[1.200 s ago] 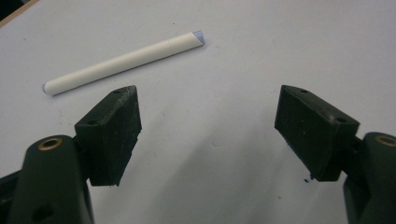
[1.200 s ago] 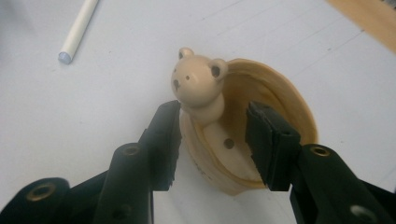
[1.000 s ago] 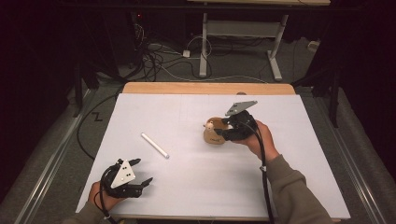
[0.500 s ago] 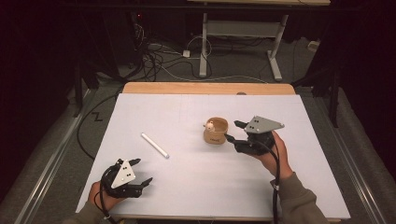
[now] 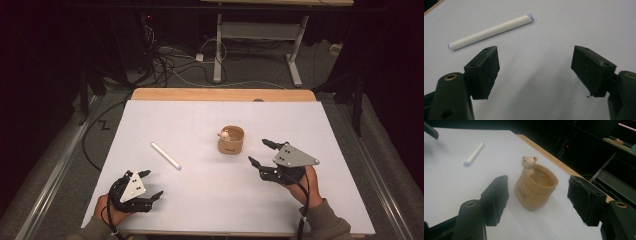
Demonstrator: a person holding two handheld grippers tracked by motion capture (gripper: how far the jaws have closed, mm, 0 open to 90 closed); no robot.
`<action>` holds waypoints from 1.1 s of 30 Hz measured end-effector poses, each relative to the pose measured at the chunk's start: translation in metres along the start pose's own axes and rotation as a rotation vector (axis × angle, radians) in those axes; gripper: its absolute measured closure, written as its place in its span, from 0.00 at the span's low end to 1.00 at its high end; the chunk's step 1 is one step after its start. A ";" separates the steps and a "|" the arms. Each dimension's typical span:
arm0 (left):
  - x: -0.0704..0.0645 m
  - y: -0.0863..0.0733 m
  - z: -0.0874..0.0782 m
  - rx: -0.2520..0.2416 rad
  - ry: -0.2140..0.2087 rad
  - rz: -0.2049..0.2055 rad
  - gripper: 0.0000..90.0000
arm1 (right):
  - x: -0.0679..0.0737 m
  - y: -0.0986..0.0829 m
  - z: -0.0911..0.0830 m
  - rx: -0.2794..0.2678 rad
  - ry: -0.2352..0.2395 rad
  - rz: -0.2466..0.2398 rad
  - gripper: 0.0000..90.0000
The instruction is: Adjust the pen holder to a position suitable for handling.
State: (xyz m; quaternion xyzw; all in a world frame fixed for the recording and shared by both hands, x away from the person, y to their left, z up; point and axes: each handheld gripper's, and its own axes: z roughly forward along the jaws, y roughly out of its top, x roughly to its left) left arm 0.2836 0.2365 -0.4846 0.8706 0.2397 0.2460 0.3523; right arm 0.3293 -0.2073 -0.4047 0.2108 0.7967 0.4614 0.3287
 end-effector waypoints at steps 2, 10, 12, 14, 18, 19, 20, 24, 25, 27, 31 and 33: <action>-0.001 0.000 0.000 0.006 -0.004 -0.004 0.24 | 0.001 -0.005 -0.004 -0.003 -0.006 0.002 0.36; -0.001 0.000 0.001 0.016 -0.001 0.002 0.24 | 0.001 -0.027 -0.021 -0.014 -0.015 0.049 0.32; -0.001 0.000 0.001 0.020 -0.001 0.005 0.24 | 0.001 -0.033 -0.026 -0.014 -0.020 0.054 0.32; -0.001 0.000 0.001 0.022 0.000 0.007 0.24 | 0.000 -0.040 -0.030 -0.011 -0.006 0.065 0.32; -0.001 0.001 0.002 0.020 -0.001 0.007 0.24 | 0.002 -0.053 -0.038 -0.013 -0.017 0.076 0.29; -0.001 0.001 0.002 0.019 -0.001 0.007 0.24 | 0.003 -0.056 -0.040 -0.015 -0.026 0.081 0.28; -0.001 0.001 0.002 0.020 -0.002 0.008 0.24 | 0.004 -0.060 -0.042 -0.014 -0.035 0.081 0.28; 0.001 0.002 0.003 0.013 0.001 0.011 0.24 | 0.009 -0.072 -0.047 0.003 -0.069 0.077 0.26; 0.001 0.002 0.004 0.013 0.000 0.011 0.24 | 0.010 -0.075 -0.048 0.006 -0.069 0.085 0.26; 0.002 0.001 0.004 0.017 -0.001 0.012 0.24 | 0.013 -0.080 -0.050 0.020 -0.067 0.085 0.26; 0.004 0.000 0.003 0.016 0.001 0.009 0.24 | 0.016 -0.084 -0.053 0.030 -0.051 0.084 0.27; 0.005 0.000 0.002 0.020 -0.002 0.003 0.24 | 0.015 -0.084 -0.054 0.030 -0.039 0.097 0.27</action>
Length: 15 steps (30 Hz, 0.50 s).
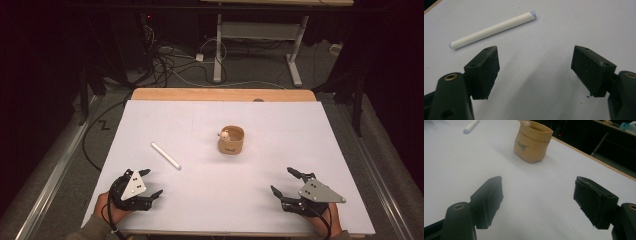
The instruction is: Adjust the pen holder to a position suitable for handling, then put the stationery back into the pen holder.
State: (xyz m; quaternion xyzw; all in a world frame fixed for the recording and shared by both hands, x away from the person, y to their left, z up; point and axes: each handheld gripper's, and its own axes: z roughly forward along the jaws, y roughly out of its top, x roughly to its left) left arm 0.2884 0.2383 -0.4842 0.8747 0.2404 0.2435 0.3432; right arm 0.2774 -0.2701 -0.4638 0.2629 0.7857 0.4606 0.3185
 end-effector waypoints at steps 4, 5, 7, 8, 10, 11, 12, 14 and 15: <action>0.001 0.000 -0.002 0.007 0.007 0.009 0.24 | -0.001 0.001 -0.001 0.005 0.015 0.005 0.28; 0.002 0.000 -0.002 0.006 0.009 0.009 0.24 | -0.001 0.001 -0.001 0.008 0.016 0.003 0.28; 0.003 0.001 -0.003 0.011 0.010 0.016 0.24 | -0.001 0.000 -0.001 0.009 0.029 0.010 0.28; 0.005 0.001 -0.004 0.009 0.008 0.017 0.24 | -0.002 0.000 -0.001 0.011 0.030 0.008 0.28; 0.006 0.002 -0.004 0.014 0.005 0.019 0.24 | -0.002 0.001 0.000 0.013 0.041 0.012 0.28; 0.009 0.004 -0.005 0.035 0.010 0.041 0.24 | -0.001 0.001 0.001 0.015 0.047 0.014 0.28; 0.012 0.005 -0.005 0.044 0.005 0.048 0.24 | -0.001 0.000 0.001 0.023 0.052 0.015 0.28; 0.017 0.007 -0.005 0.062 -0.007 0.057 0.24 | 0.000 0.000 0.002 0.024 0.065 0.010 0.28; 0.020 0.009 -0.005 0.074 -0.018 0.069 0.24 | 0.000 0.000 0.003 0.025 0.072 0.011 0.28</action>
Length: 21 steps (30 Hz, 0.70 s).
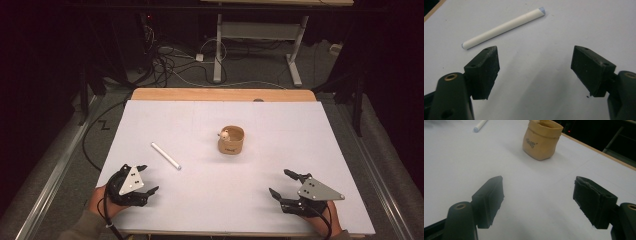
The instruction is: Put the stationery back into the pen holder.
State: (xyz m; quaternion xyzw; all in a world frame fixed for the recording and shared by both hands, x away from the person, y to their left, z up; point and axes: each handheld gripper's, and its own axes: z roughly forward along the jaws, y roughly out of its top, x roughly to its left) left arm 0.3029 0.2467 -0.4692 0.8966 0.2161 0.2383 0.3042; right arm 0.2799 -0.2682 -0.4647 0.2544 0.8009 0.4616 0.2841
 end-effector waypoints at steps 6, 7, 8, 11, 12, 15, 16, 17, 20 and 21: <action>0.027 0.022 0.005 0.106 -0.057 0.104 0.24 | 0.001 0.000 0.004 0.012 0.031 0.012 0.28; 0.027 0.022 0.005 0.106 -0.057 0.104 0.24 | 0.001 0.000 0.004 0.015 0.033 0.009 0.28; 0.033 0.034 0.009 0.159 -0.063 0.170 0.24 | 0.002 0.000 0.003 0.015 0.034 0.007 0.28; 0.039 0.047 0.015 0.214 -0.097 0.232 0.24 | 0.002 -0.003 0.001 0.015 0.043 0.017 0.29; 0.043 0.059 0.022 0.262 -0.115 0.288 0.24 | 0.001 -0.004 0.000 0.015 0.043 0.019 0.29; 0.050 0.074 0.036 0.311 -0.155 0.346 0.25 | 0.001 -0.005 -0.002 0.011 0.052 0.036 0.29; 0.051 0.078 0.041 0.327 -0.184 0.362 0.27 | 0.002 -0.005 -0.002 0.010 0.055 0.030 0.29; 0.052 0.081 0.046 0.348 -0.203 0.392 0.29 | 0.003 -0.005 -0.002 0.012 0.061 0.026 0.29; 0.054 0.088 0.061 0.415 -0.233 0.433 0.32 | 0.005 -0.005 -0.001 0.016 0.072 0.019 0.29; 0.054 0.088 0.061 0.415 -0.233 0.433 0.35 | 0.005 -0.005 -0.001 0.016 0.072 0.019 0.29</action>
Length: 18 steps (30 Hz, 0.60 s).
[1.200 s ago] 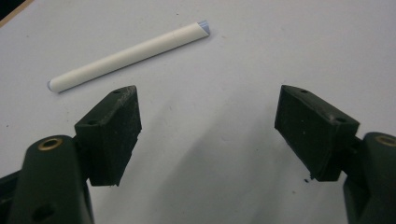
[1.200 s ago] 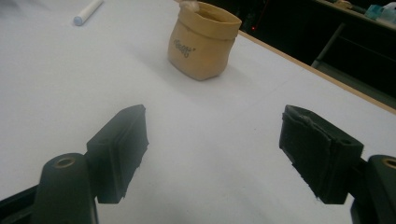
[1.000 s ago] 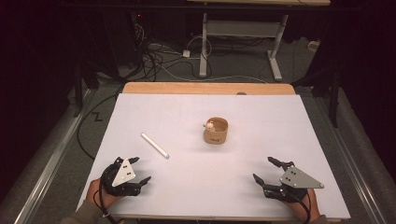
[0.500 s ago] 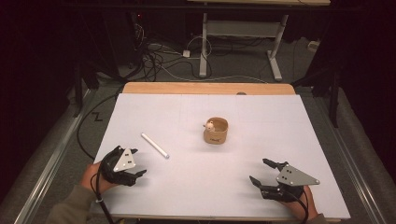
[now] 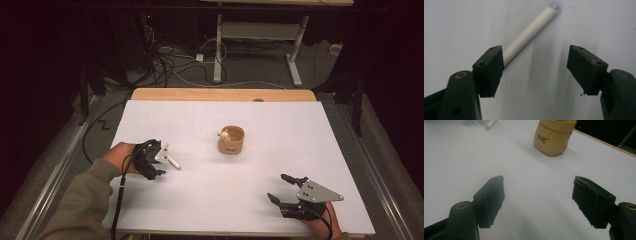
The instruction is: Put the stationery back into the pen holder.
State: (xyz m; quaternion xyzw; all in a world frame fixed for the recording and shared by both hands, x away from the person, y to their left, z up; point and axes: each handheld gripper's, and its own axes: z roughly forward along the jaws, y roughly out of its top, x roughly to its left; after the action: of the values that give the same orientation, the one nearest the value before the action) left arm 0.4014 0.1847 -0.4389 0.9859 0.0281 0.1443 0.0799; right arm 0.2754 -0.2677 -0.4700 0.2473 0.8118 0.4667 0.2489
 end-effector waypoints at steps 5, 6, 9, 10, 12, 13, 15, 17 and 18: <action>0.016 0.015 0.011 0.022 -0.060 0.027 0.40 | 0.001 -0.001 0.002 0.008 0.016 -0.007 0.30; 0.017 0.018 0.013 0.017 -0.072 0.030 0.41 | 0.001 -0.001 0.002 0.007 0.017 -0.011 0.30; 0.022 0.024 0.019 0.028 -0.118 0.049 0.46 | 0.001 -0.001 0.001 0.003 0.017 -0.009 0.30; 0.024 0.025 0.019 0.029 -0.130 0.055 0.46 | 0.001 -0.001 0.001 0.002 0.018 -0.008 0.30; 0.027 0.028 0.020 0.039 -0.160 0.074 0.50 | 0.001 -0.001 0.001 -0.003 0.024 -0.002 0.30; 0.026 0.030 0.020 0.050 -0.171 0.092 0.52 | 0.001 -0.001 0.001 -0.004 0.028 0.000 0.31; 0.025 0.034 0.020 0.073 -0.184 0.137 0.58 | 0.002 -0.001 0.001 -0.003 0.032 -0.004 0.31; 0.024 0.037 0.020 0.092 -0.194 0.185 0.65 | 0.002 -0.001 0.001 -0.002 0.034 -0.002 0.32; 0.024 0.037 0.020 0.092 -0.194 0.185 0.67 | 0.002 -0.001 0.001 -0.002 0.037 -0.001 0.32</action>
State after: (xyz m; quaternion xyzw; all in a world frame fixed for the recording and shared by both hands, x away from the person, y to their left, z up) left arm 0.4310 0.1467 -0.4447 0.9962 -0.0645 0.0534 0.0235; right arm 0.2747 -0.2665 -0.4721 0.2380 0.8158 0.4720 0.2345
